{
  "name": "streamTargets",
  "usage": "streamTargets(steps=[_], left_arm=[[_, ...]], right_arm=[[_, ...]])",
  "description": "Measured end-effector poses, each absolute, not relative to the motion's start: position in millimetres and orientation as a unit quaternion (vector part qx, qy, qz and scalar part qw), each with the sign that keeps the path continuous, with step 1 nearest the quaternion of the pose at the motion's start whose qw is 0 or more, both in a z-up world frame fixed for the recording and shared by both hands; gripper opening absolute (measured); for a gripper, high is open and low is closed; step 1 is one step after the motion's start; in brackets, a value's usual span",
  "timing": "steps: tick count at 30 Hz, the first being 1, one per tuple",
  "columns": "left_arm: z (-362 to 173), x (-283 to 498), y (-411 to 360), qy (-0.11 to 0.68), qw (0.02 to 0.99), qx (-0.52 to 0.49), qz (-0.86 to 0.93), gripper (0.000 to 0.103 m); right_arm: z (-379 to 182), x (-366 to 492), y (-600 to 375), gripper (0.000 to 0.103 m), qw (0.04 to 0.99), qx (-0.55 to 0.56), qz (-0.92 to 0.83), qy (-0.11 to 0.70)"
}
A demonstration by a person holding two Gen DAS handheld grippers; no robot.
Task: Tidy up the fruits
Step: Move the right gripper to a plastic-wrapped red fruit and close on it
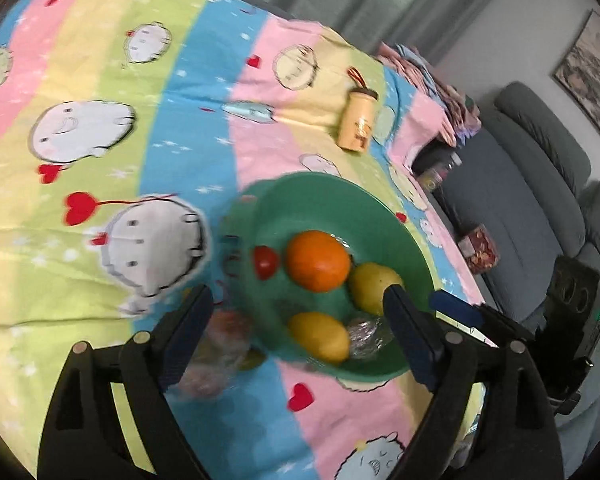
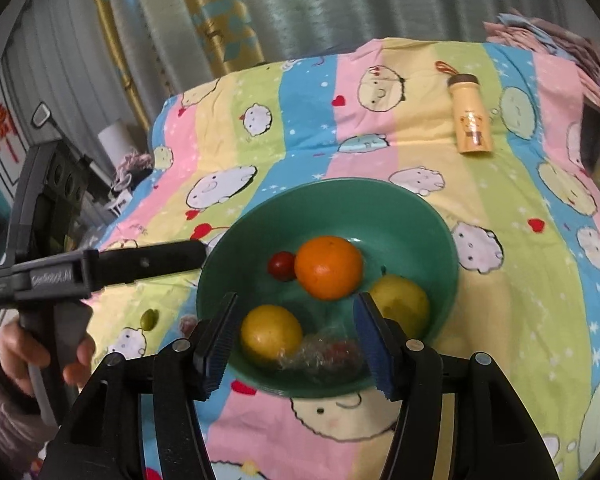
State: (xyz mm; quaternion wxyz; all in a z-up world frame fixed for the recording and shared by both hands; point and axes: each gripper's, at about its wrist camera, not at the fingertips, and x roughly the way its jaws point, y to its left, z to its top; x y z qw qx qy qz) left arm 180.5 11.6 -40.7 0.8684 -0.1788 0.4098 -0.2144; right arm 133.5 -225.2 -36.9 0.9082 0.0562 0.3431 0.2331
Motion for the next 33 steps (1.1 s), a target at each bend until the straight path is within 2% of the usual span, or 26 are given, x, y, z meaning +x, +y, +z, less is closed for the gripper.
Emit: streamTargets(steps=[11,23,33], left_arm=[[-34,124,77,0.378,0.897,-0.181,-0.142,0.088],[-67,70,121,0.388,0.885,-0.236,-0.102,0.088],[-89,45,131,0.401,0.878,-0.24,-0.103,0.088]], right_arm=[[-35,97,-217,0.06,0.902,0.066,0.27,0.331],[-58,73,-162,0.06,0.871,0.017,0.333,0.361],[-87,94,-95,0.06,0.865,-0.041,0.325,0.38]])
